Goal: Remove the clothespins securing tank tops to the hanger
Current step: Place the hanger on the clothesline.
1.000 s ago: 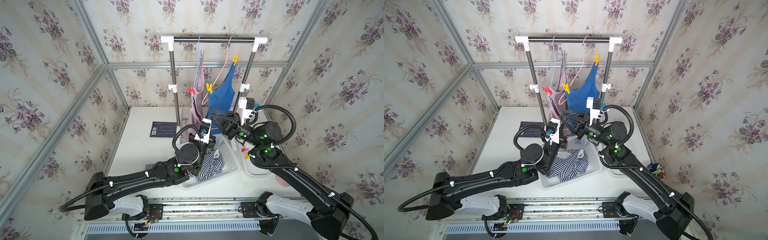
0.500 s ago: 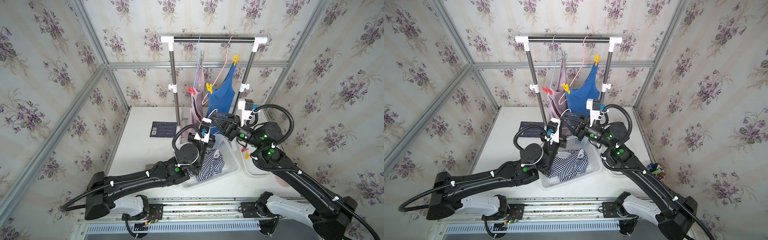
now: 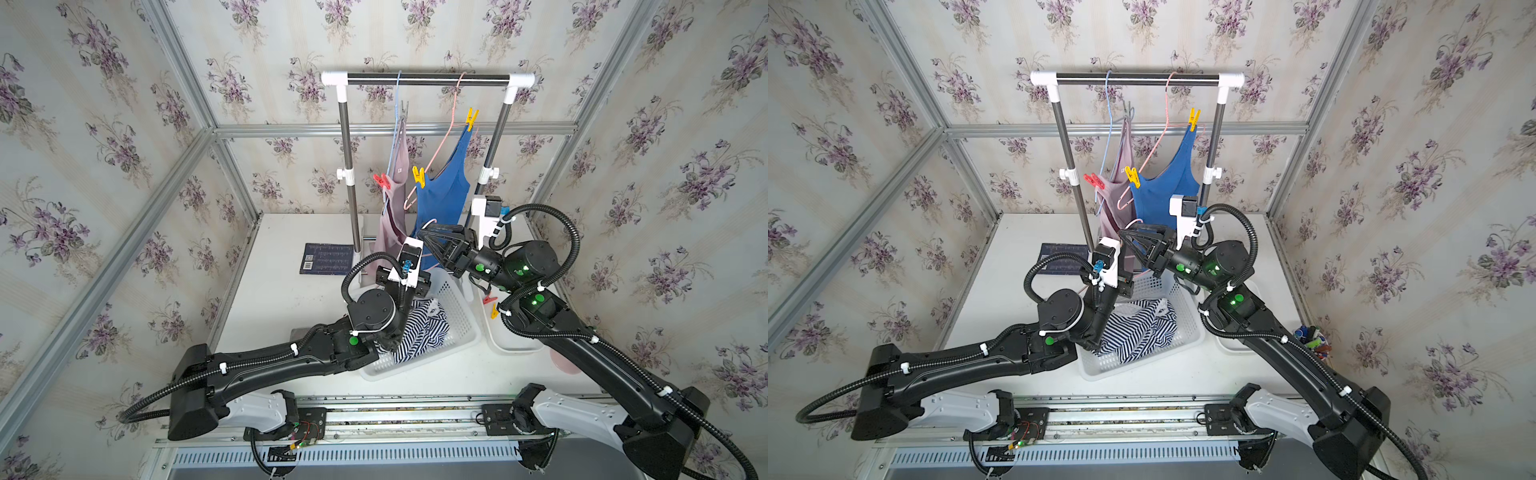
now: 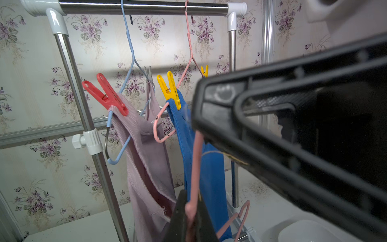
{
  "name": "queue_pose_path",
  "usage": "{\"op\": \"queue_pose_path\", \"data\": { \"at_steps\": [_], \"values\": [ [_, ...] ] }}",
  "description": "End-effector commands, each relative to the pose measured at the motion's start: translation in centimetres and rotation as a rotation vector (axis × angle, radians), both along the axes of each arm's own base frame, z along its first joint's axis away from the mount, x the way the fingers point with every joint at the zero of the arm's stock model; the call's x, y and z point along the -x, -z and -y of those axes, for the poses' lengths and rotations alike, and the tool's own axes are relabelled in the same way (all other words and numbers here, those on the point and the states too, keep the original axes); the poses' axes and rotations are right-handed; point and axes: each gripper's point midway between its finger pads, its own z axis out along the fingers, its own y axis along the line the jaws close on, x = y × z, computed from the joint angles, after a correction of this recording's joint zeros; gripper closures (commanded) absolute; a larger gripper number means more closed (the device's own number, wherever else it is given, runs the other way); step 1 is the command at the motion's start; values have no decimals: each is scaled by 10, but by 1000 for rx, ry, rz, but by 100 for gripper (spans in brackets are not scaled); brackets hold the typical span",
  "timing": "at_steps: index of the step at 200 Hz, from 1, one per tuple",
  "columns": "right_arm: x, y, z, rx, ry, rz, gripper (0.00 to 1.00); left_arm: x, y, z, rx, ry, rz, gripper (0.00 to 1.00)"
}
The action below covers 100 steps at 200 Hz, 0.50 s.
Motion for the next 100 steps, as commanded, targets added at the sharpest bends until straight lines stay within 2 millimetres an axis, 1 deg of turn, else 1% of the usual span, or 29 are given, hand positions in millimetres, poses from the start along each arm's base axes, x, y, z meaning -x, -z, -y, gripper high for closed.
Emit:
{"op": "queue_pose_path", "data": {
  "at_steps": [1, 14, 36, 50, 58, 75, 81, 100],
  "values": [
    [4, -8, 0, -27, -23, 11, 65, 3, -7, 0, 25, 13, 17, 100],
    [2, -8, -1, -25, -21, 10, 66, 3, -8, 1, 22, 22, 19, 100],
    [-1, -8, -2, -24, -11, 11, 76, 4, -7, 3, 19, 33, 21, 100],
    [-4, -8, -1, -21, 4, 12, 80, 6, -6, 3, 20, 50, 24, 100],
    [-4, -8, -1, -23, 9, 15, 85, 7, -6, 4, 19, 56, 25, 100],
    [-5, -10, -1, -26, 12, 19, 100, 7, -4, 3, 19, 59, 22, 100],
    [-5, -10, -1, -24, 11, 17, 100, 8, -4, 3, 15, 60, 19, 98],
    [-6, -9, -1, -17, 6, 17, 100, 9, -2, 1, 13, 68, 10, 89]
  ]
}}
